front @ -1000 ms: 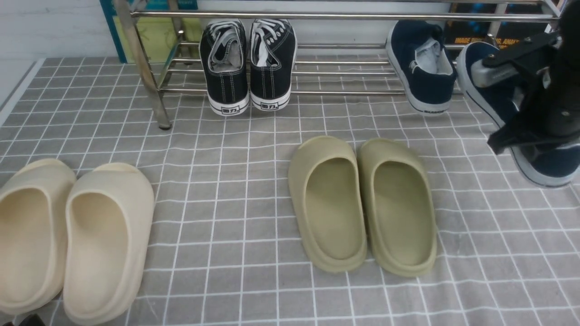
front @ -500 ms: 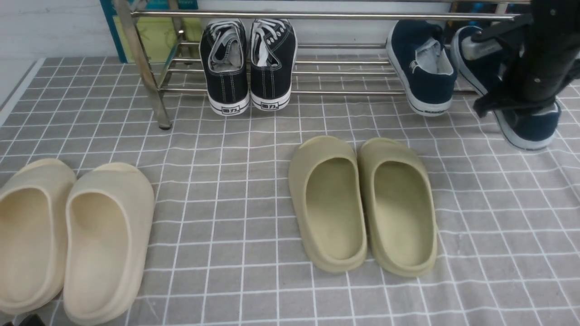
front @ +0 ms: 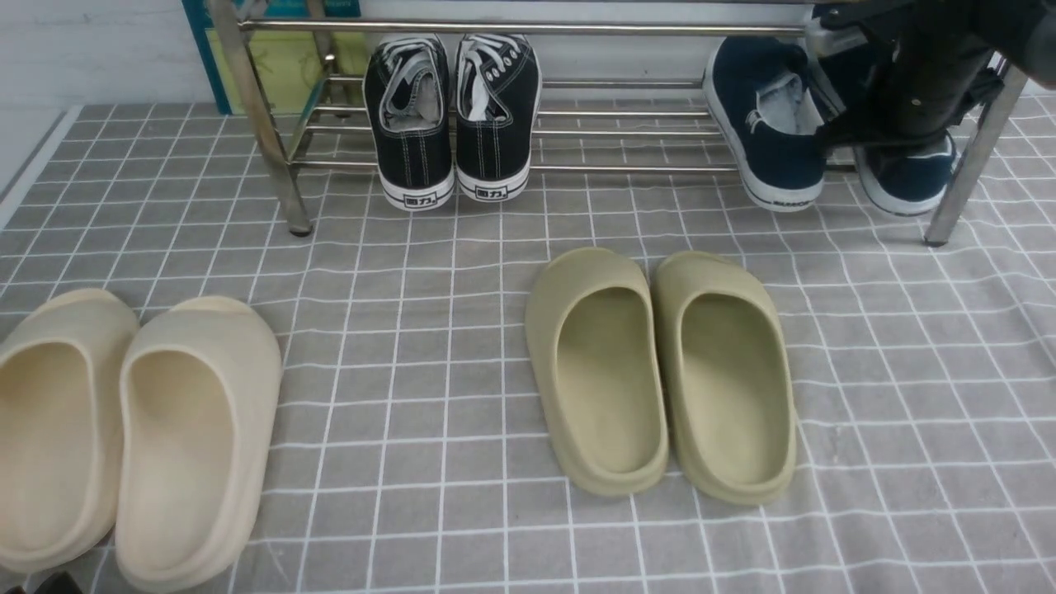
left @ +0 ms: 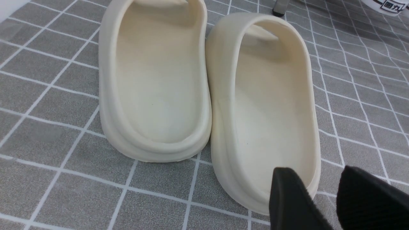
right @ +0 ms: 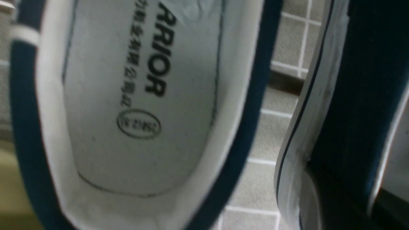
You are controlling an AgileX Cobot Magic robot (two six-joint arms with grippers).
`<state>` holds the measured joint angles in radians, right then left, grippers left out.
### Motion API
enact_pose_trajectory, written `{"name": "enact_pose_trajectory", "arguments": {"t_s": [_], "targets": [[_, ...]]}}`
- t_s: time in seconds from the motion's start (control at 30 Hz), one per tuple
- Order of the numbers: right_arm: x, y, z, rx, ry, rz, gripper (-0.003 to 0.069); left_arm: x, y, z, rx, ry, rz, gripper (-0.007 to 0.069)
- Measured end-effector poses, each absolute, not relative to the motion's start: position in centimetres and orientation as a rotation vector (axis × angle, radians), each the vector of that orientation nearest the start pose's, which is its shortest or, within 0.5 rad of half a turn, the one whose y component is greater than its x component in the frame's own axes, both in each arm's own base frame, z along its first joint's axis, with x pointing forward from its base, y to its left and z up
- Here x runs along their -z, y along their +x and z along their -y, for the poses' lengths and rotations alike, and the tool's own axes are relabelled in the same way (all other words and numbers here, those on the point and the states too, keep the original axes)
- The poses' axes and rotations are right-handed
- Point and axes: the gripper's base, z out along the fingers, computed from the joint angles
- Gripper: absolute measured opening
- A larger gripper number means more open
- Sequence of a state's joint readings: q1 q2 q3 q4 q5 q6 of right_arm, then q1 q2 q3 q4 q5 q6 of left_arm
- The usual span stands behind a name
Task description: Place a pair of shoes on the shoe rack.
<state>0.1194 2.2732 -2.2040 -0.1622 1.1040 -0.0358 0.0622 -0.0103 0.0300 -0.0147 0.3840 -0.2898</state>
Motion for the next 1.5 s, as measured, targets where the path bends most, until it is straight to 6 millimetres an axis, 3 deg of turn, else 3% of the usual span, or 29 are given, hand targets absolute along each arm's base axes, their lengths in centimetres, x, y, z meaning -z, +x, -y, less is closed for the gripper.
{"name": "enact_pose_trajectory", "arguments": {"t_s": [0.27,0.4,0.57,0.63,0.77,0.93,1.13,1.23,1.3,1.4,1.5], "targets": [[-25.7,50.6,-4.8,0.185,-0.256,-2.618,0.0048,-16.9,5.2,-0.3,0.170,-0.340,-1.860,0.0239],[-25.9,50.6,-4.8,0.185,-0.254,-2.612,0.0140,-16.9,5.2,-0.3,0.170,-0.340,-1.860,0.0239],[-28.7,49.3,-4.6,0.179,-0.237,-2.627,0.0353,-16.9,5.2,-0.3,0.170,-0.340,-1.860,0.0239],[-30.2,48.5,-4.5,0.180,-0.229,-2.627,0.0398,-16.9,5.2,-0.3,0.170,-0.340,-1.860,0.0239],[-32.5,47.4,-4.3,0.184,-0.236,-2.612,0.0419,-16.9,5.2,-0.3,0.170,-0.340,-1.860,0.0239],[-34.0,46.3,-4.2,0.191,-0.268,-2.591,0.0384,-16.9,5.2,-0.3,0.170,-0.340,-1.860,0.0239],[-35.2,43.1,-4.6,0.078,-0.271,-2.627,0.0244,-16.9,5.2,-0.3,0.170,-0.340,-1.860,0.0239],[-36.4,38.8,-4.5,0.012,-0.275,-2.660,0.0123,-16.9,5.2,-0.3,0.170,-0.340,-1.860,0.0239],[-37.0,37.4,-4.4,0.007,-0.276,-2.659,0.0095,-16.9,5.2,-0.3,0.170,-0.340,-1.860,0.0239],[-39.1,31.8,-3.7,-0.002,-0.264,-2.609,0.0025,-16.9,5.2,-0.3,0.170,-0.340,-1.860,0.0239],[-40.0,26.9,-3.2,-0.024,-0.225,-2.503,0.0004,-16.9,5.2,-0.3,0.170,-0.340,-1.860,0.0239]]}}
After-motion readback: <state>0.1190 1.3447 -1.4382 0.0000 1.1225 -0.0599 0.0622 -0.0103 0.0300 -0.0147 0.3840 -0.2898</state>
